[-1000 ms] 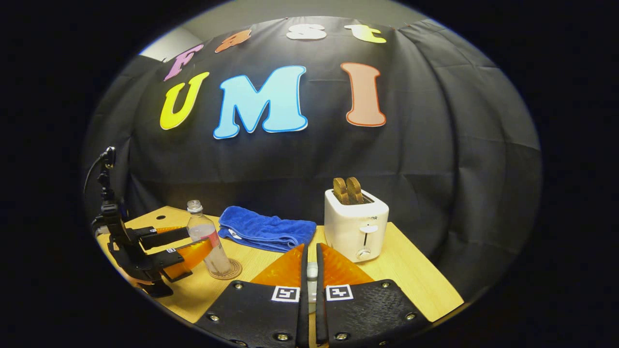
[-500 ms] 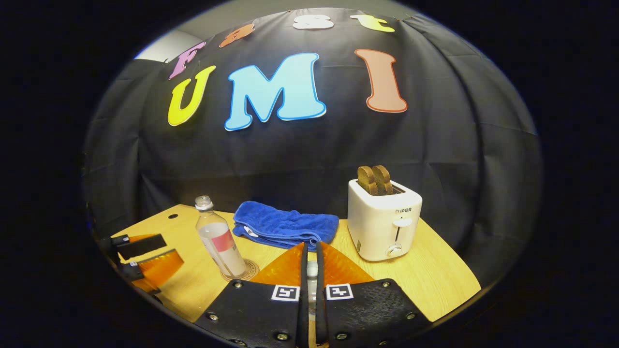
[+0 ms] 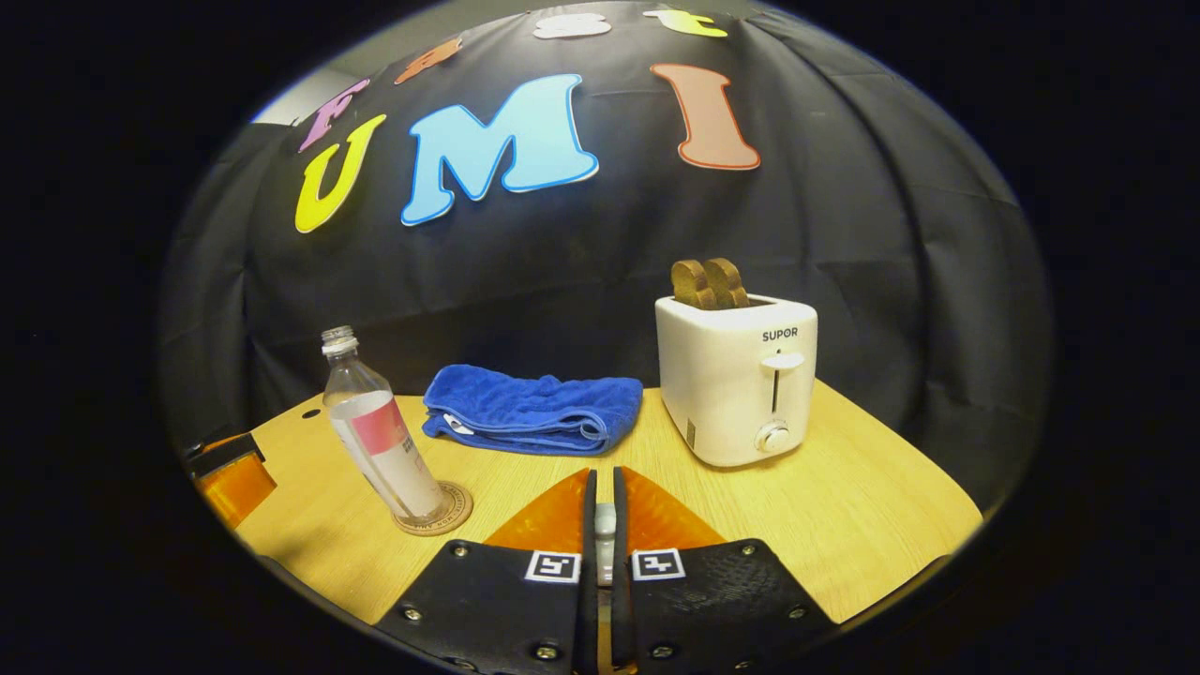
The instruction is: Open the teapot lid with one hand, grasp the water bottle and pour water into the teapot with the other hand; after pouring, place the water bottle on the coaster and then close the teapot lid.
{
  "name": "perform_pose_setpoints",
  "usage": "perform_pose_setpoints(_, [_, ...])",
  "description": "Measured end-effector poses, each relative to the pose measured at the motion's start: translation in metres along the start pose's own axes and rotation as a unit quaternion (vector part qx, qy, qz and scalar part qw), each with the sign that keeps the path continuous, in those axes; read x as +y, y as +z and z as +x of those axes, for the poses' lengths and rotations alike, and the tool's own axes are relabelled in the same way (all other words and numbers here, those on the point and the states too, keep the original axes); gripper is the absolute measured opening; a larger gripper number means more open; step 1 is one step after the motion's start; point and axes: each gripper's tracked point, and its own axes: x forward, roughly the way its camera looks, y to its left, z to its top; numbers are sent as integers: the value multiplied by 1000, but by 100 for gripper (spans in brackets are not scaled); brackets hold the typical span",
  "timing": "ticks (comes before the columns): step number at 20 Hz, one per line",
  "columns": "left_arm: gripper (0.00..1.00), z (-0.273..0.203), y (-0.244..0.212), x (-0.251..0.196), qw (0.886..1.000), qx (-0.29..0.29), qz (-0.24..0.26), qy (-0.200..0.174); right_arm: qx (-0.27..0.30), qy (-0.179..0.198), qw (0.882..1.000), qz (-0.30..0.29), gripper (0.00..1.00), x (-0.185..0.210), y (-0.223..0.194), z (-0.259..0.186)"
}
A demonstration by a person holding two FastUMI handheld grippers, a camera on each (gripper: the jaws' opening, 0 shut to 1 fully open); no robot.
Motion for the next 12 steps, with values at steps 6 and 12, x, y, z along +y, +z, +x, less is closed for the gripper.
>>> perform_pose_setpoints(6, [96, 2, -9, -14, 1000, 10, 8, -14, 3, -5, 1000, 6, 6, -7, -6, 2])
perform_pose_setpoints(12, [96, 1, -12, -19, 1000, 12, 12, -19, 1, -13, 1000, -10, 14, -6, -10, -1])
